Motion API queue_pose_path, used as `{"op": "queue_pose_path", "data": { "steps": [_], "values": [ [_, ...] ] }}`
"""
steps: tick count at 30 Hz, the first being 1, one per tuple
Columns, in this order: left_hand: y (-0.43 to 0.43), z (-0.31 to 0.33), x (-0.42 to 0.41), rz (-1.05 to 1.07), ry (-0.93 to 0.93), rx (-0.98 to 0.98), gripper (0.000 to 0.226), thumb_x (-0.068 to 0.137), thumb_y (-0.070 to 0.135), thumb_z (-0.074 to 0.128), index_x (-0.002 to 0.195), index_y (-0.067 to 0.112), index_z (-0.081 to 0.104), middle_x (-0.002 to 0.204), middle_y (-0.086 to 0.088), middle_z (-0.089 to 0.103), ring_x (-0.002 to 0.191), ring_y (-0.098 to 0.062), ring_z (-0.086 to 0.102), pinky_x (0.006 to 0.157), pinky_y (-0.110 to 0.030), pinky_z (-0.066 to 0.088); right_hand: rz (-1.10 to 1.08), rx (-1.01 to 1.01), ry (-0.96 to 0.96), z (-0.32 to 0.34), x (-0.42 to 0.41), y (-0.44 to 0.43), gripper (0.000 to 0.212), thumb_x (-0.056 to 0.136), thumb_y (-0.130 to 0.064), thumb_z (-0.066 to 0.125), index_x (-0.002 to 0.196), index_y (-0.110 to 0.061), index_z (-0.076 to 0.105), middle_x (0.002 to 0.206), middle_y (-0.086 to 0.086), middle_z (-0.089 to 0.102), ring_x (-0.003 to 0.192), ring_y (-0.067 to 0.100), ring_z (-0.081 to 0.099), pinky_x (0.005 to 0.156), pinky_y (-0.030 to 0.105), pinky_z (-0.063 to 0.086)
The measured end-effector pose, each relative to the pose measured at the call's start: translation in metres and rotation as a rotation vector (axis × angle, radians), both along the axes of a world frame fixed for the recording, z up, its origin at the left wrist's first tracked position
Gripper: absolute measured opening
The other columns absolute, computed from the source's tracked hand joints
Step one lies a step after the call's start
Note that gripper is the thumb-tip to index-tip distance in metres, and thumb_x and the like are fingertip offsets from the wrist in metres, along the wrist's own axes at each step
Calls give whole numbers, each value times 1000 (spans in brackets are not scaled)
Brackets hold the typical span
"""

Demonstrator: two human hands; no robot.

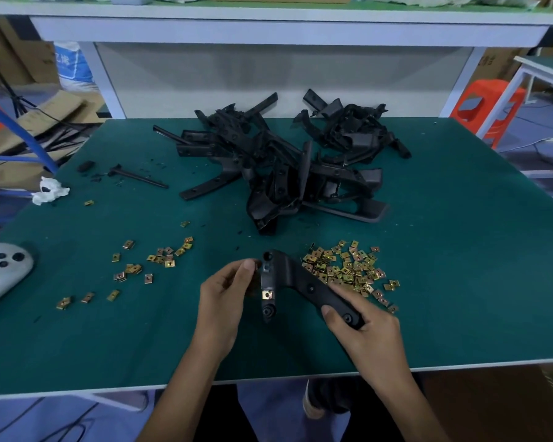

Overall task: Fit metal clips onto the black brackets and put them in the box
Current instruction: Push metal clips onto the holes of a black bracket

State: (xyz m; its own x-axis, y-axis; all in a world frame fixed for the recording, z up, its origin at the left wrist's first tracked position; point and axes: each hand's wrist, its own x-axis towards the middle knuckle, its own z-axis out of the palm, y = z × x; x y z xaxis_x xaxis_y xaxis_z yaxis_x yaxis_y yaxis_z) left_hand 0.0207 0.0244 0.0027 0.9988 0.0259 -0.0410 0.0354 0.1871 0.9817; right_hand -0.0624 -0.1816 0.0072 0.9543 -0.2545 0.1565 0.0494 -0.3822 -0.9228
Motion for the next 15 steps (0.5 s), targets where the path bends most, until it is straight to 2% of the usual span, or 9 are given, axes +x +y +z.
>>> {"op": "queue_pose_path", "data": {
  "steps": [3, 6, 11, 15],
  "values": [
    [4, 1, 0, -54, 7, 3, 33, 87, 45, 62, 92, 16, 78, 78, -4, 66, 72, -12, 55, 68, -23, 47, 0, -36, -5, 1, 0, 0, 54, 87, -24, 79, 100, -74, 63, 83, -19, 73, 69, 12, 68, 61, 31, 56],
    [6, 2, 0, -105, 20, 13, 34, 87, 45, 62, 91, 16, 78, 78, -5, 67, 69, -12, 53, 63, -21, 46, -2, -70, -11, 3, 0, 2, 53, 87, -22, 80, 101, -70, 63, 72, -18, 71, 55, 1, 56, 53, 16, 45],
    [9, 3, 3, -168, 48, 20, 34, 86, 46, 64, 86, 15, 78, 75, -7, 66, 63, -10, 53, 59, -19, 46, -2, -121, 5, 2, -2, 2, 53, 87, -26, 80, 105, -72, 59, 77, -16, 72, 54, 4, 57, 51, 15, 42],
    [9, 6, 2, -183, 61, 49, 35, 87, 46, 64, 88, 14, 78, 80, -14, 66, 67, -15, 53, 63, -20, 47, -15, -169, 1, -1, -1, 1, 46, 87, -29, 79, 115, -62, 62, 73, -17, 71, 50, 3, 53, 50, 14, 39]
  ]
}}
